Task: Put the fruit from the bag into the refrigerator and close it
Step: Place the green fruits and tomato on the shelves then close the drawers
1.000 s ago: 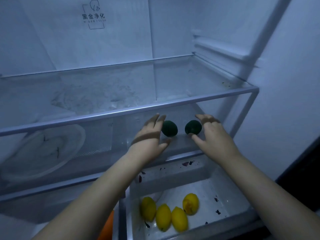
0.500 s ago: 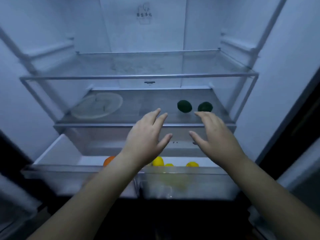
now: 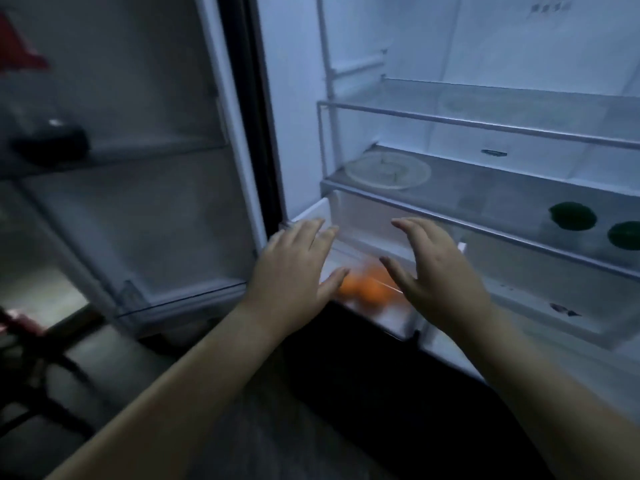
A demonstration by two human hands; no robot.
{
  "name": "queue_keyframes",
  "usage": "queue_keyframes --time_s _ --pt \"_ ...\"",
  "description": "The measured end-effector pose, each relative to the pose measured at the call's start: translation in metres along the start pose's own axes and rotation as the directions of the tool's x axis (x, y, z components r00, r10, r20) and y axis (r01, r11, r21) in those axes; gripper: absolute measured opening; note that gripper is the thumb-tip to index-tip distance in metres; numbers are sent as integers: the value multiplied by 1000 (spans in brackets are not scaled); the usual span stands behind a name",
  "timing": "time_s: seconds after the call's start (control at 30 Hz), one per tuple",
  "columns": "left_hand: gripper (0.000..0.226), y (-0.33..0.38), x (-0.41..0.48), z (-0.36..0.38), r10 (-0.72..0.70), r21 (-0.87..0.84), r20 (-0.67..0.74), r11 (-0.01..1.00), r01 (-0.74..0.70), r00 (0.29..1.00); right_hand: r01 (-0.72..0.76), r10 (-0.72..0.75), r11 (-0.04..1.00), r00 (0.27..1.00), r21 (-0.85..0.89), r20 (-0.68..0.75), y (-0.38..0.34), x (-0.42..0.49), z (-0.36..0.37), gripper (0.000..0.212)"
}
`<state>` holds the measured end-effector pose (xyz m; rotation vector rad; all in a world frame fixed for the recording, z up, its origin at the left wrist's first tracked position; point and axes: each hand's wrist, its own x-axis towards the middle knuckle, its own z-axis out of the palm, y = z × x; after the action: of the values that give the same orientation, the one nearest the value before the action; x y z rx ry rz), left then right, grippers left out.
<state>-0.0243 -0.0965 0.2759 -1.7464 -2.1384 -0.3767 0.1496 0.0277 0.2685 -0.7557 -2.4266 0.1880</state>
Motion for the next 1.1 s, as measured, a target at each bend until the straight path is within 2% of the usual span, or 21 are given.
queue_keyframes --time_s 0.2,0.3,0.4,0.63,0.83,1.1 --pt "62 -88 -80 -42 -302 89 29 950 299 953 201 -206 977 976 72 71 -108 35 47 54" --pt "58 -132 -129 -62 -394 186 -49 899 396 918 268 -282 957 950 113 136 -172 48 68 58" --pt "57 -175 -180 -77 -480 200 -76 851 485 874 338 -369 923 911 182 182 -236 51 96 61" --pt "56 -261 -312 -104 -674 214 -159 690 691 722 505 -600 789 755 350 264 -388 40 174 65" --pt "55 -315 -422 -129 -781 255 -207 538 803 589 608 -730 666 651 432 208 -517 24 227 58" --pt "52 -340 -550 -156 -900 287 -242 290 913 362 686 -886 433 445 586 133 -651 -15 282 55"
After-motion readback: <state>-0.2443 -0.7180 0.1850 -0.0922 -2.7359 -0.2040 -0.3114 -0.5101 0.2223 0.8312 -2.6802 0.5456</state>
